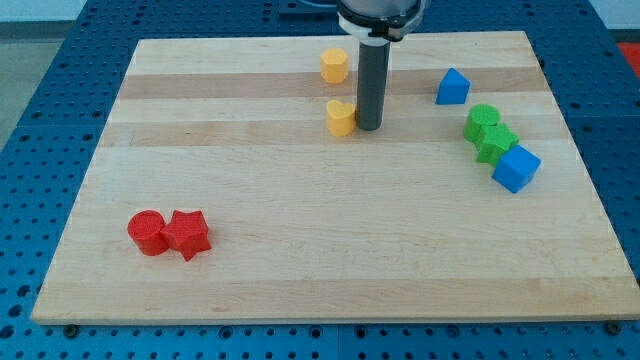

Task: Push the red circle slightly right

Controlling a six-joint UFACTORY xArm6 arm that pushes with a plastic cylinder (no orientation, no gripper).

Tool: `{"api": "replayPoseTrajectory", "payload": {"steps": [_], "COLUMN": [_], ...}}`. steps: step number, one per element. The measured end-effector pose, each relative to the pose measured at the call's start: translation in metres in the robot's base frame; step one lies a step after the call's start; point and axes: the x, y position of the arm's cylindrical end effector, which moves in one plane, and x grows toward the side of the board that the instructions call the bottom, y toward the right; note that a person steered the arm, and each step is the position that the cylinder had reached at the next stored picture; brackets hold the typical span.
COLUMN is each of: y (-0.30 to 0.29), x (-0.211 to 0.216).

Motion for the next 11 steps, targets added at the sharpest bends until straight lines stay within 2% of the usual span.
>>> {"api": "replayPoseTrajectory", "payload": {"steps": [5, 8, 9, 11], "y": [-0.025, -0.021, -0.004, 0.008], "x": [0.002, 0.102, 0.137, 0.164]}}
